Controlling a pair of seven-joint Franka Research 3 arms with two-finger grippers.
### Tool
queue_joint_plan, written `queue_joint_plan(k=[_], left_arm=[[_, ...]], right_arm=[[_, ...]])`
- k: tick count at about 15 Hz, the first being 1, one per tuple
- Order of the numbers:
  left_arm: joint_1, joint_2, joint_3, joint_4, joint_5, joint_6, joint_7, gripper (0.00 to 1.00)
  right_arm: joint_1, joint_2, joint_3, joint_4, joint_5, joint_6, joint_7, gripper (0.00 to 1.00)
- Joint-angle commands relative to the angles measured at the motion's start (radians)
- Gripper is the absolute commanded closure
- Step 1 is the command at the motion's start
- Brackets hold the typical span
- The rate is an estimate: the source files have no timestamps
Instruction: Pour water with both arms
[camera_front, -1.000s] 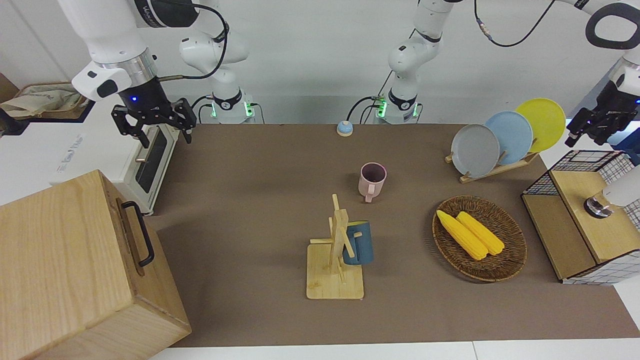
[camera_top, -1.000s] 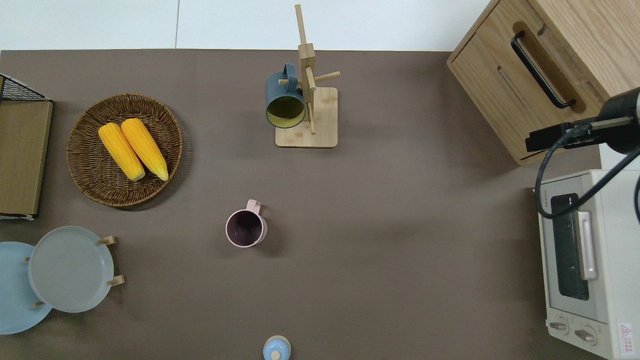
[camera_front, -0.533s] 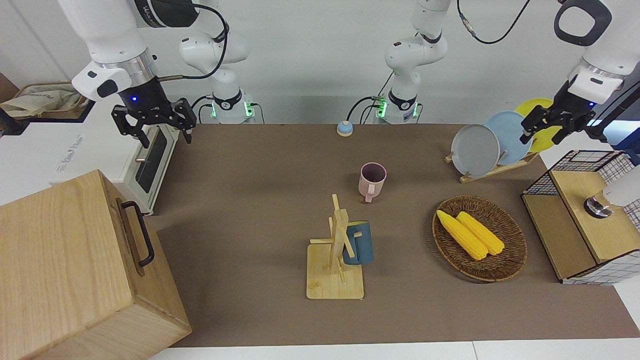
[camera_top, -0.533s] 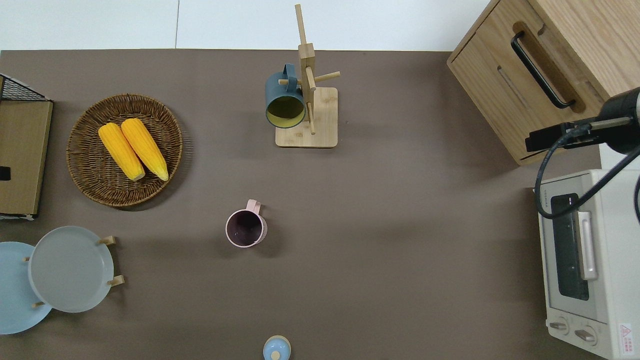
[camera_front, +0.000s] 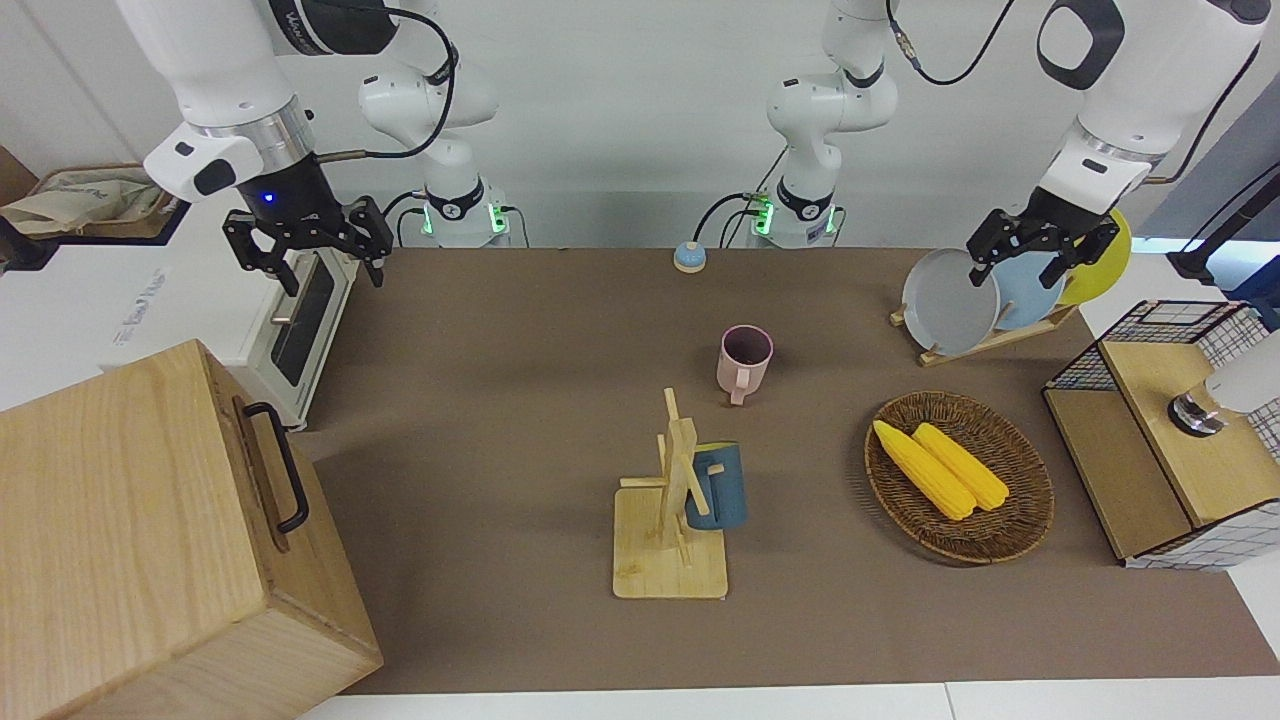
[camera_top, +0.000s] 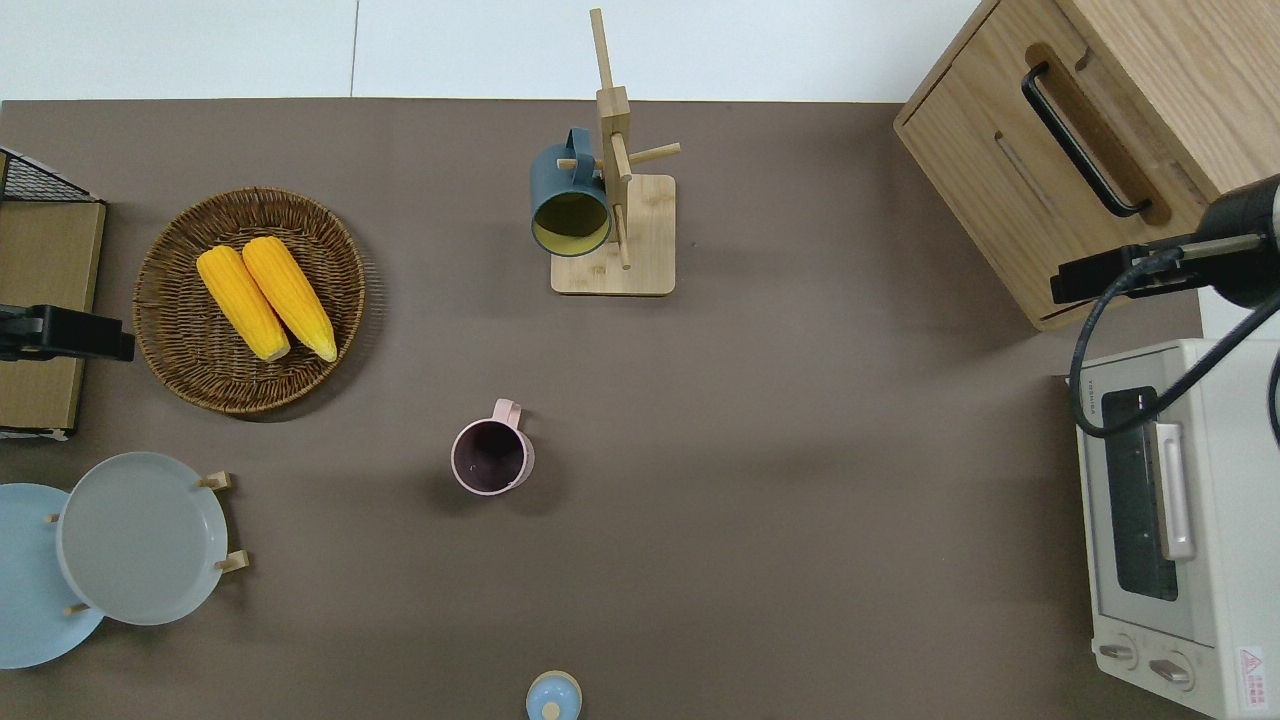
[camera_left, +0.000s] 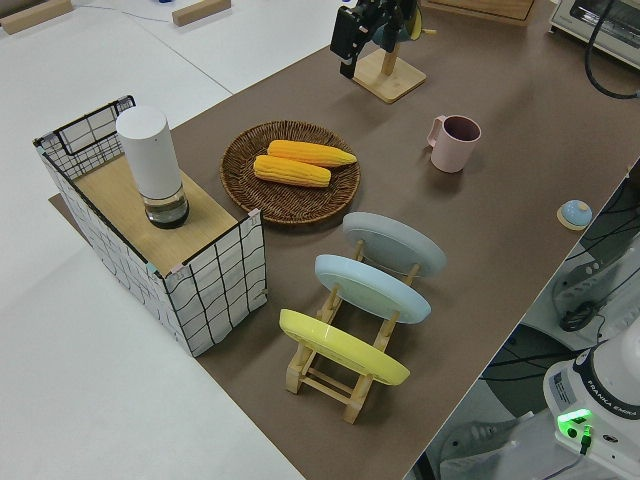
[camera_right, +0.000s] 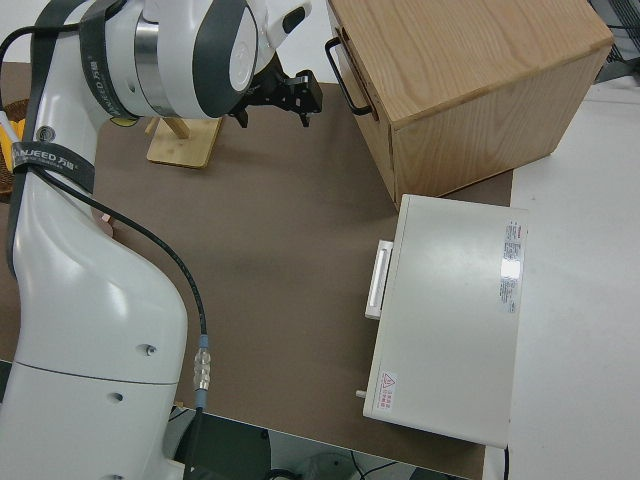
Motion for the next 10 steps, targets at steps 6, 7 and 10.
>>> queue_joint_plan(k=[6,7,10], left_arm=[[-0.139,-0.021,0.024,0.004,0.022,-0.089,-0.021,0.0],[-0.138,-0.021,0.02,0.004,0.025,-0.091,-0.019,0.0],[-0.136,-0.022,0.018,0.004,0.026,-0.106,-0.019,0.0]], right_arm=[[-0.002,-0.01,0.002,-0.012,0.004,0.008,-0.015,0.009],[-0.002,-0.01,0.003,-0.012,0.004,0.008,-0.015,0.009],[-0.002,-0.01,0.002,-0.012,0.004,0.008,-0.016,0.009]])
